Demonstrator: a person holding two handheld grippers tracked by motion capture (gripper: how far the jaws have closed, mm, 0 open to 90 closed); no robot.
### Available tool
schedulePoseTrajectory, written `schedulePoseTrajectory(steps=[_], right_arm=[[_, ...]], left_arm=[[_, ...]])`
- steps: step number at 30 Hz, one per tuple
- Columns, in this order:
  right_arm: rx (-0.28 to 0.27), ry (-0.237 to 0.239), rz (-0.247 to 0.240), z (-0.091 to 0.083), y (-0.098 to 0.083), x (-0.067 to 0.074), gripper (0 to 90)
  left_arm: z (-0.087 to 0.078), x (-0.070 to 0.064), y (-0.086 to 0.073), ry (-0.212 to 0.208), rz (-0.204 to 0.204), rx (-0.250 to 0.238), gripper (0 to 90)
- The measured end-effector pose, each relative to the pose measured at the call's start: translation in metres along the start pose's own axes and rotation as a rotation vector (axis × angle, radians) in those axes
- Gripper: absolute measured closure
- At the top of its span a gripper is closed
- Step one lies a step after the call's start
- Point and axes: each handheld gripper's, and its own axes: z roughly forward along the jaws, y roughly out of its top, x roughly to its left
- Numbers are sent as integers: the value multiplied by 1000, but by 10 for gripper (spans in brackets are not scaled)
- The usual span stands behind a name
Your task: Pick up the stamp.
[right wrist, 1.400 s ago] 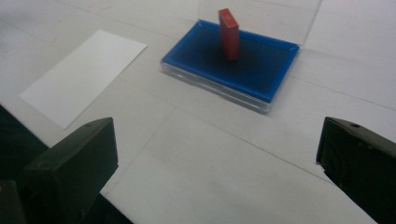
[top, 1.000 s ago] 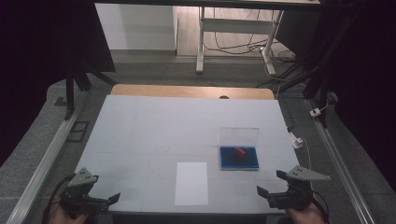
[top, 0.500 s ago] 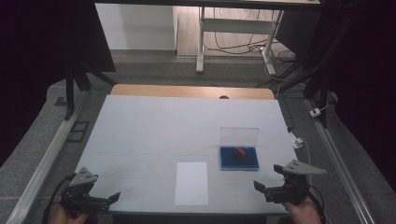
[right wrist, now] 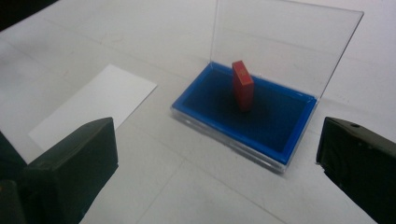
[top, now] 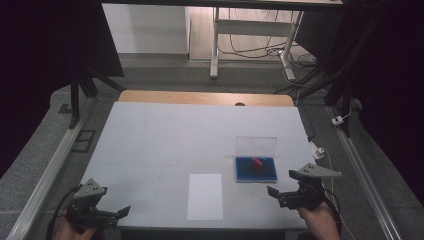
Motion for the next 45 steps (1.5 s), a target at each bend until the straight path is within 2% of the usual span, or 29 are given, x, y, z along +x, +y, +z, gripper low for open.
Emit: schedulePoseTrajectory(steps=[5, 12, 17, 25, 34, 45], right_arm=[[15, 3, 13, 6, 6, -2, 0], [45, -13, -7, 18, 14, -3, 0], [71, -13, -27, 29, 19, -3, 0], [75, -9, -33, 44, 31, -7, 0], [93, -20, -47, 63, 39, -12, 0], [173, -37, -88, 89, 38, -21, 0]], left_arm=[[0, 1, 0, -22, -1, -10, 0], [0, 3, 0, -58, -3, -5, 0], [0, 4, 0, -63, -5, 0, 0], [-1, 7, -2, -89, -27, -14, 0], [-1, 6, -2, -88, -17, -11, 0], [0, 5, -1, -92, -8, -2, 0]])
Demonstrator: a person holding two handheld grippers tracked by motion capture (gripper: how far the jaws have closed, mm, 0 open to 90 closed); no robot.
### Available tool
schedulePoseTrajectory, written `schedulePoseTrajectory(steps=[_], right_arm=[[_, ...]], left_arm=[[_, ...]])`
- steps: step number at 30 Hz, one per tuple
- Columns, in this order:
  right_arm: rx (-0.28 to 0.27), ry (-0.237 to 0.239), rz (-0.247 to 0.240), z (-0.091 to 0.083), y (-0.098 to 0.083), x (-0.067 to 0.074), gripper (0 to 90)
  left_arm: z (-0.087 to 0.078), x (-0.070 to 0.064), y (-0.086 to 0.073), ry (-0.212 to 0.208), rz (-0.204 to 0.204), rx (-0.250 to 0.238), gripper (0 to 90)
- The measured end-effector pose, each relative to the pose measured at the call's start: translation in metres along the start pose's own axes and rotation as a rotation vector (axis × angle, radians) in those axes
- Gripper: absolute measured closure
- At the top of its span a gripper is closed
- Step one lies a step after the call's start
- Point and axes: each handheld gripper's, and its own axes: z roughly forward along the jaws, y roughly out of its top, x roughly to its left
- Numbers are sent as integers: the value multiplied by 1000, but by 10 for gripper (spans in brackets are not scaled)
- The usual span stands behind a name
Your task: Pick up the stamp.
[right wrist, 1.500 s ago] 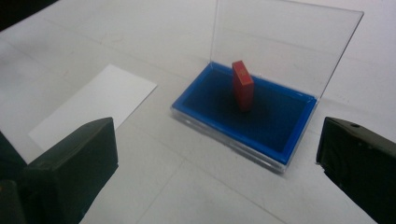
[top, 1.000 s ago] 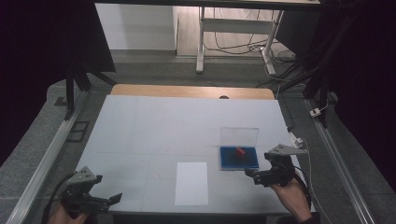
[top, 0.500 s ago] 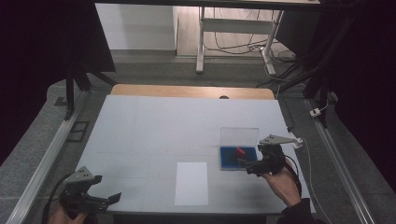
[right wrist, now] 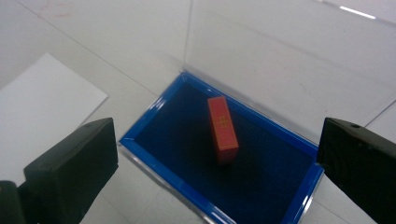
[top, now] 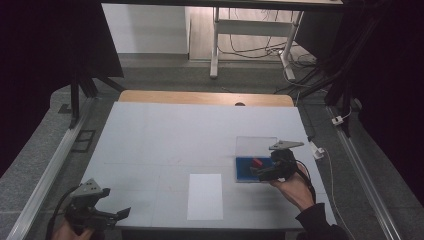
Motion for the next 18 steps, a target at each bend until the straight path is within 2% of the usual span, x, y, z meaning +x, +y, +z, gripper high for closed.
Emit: schedulePoseTrajectory(steps=[7, 9, 14, 18], right_arm=[[31, -7, -16, 13, 0, -4, 0], [36, 1, -20, 15, 0, -5, 25], [49, 18, -32, 17, 1, -9, 160], [63, 39, -43, 18, 2, -12, 321]], left_arm=[[0, 0, 0, -5, 0, 0, 0], [0, 1, 0, -5, -2, -3, 0], [0, 1, 0, -7, -1, -1, 0], [0, 1, 0, -8, 0, 1, 0]])
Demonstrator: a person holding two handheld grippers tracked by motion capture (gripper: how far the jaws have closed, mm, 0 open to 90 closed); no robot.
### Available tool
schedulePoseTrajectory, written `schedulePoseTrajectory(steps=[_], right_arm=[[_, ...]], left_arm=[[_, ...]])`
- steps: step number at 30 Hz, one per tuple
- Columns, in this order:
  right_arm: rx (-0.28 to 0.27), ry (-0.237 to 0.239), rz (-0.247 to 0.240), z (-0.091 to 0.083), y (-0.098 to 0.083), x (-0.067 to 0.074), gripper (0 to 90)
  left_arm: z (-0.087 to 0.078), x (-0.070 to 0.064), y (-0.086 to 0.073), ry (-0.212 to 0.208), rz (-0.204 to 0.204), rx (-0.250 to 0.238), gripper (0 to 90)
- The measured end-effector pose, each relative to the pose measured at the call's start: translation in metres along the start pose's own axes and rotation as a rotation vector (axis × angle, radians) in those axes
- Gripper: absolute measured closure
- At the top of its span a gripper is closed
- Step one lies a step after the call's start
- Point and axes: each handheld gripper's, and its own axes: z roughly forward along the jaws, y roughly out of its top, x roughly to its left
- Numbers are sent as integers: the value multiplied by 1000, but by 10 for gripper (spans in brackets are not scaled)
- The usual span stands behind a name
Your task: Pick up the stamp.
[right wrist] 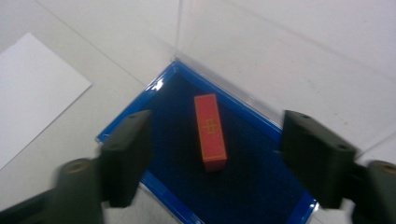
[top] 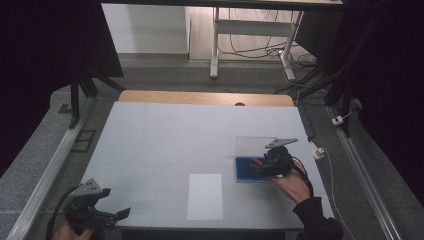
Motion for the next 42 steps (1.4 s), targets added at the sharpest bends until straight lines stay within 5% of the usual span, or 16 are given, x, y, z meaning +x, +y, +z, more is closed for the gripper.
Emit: schedulePoseTrajectory(steps=[7, 15, 23, 33, 42], right_arm=[[15, 34, -35, 1, 3, -1, 594], [37, 33, -70, 3, 4, 0, 775], [43, 17, -79, 2, 5, 1, 801], [-13, 39, -98, -11, 8, 4, 802], [-44, 51, -51, -20, 8, 3, 802]], left_arm=[[1, 0, 0, 0, 2, 1, 0], [1, -1, 0, 0, 4, 3, 0], [1, -1, 0, -1, 4, 3, 0], [1, 0, 0, -1, 1, 4, 1], [1, -1, 1, 2, 3, 7, 1]])
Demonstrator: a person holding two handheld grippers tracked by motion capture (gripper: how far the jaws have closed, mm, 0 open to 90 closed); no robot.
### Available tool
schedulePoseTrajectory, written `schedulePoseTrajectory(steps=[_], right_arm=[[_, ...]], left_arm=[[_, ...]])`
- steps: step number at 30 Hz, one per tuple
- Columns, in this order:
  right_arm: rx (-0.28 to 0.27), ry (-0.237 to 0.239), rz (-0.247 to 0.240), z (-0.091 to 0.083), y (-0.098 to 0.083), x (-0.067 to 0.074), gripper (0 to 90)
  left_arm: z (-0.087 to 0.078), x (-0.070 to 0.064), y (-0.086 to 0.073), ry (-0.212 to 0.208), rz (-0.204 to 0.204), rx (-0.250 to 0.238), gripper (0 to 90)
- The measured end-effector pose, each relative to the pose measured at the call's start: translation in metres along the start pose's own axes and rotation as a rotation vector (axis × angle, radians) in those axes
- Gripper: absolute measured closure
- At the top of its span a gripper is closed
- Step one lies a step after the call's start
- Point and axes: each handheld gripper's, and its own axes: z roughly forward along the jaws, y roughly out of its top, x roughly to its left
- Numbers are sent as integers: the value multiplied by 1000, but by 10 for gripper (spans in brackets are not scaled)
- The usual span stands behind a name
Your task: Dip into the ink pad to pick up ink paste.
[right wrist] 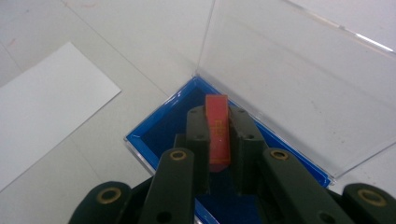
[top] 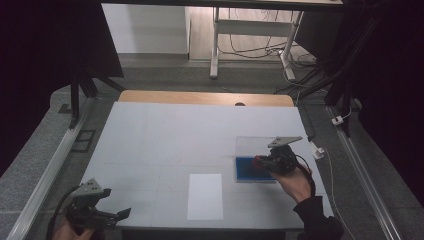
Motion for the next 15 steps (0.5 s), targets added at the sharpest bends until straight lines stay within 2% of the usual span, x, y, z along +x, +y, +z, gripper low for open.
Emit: schedulePoseTrajectory(steps=[5, 10, 15], right_arm=[[-11, 1, 15, -2, 1, -1, 802], [-9, 7, 8, -2, 1, 0, 802], [16, 10, 9, 3, 0, 2, 802]], left_arm=[[0, 1, 0, -5, -2, -2, 1], [0, 1, 0, -6, 1, 0, 1], [0, 1, 1, -7, 1, 0, 2]])
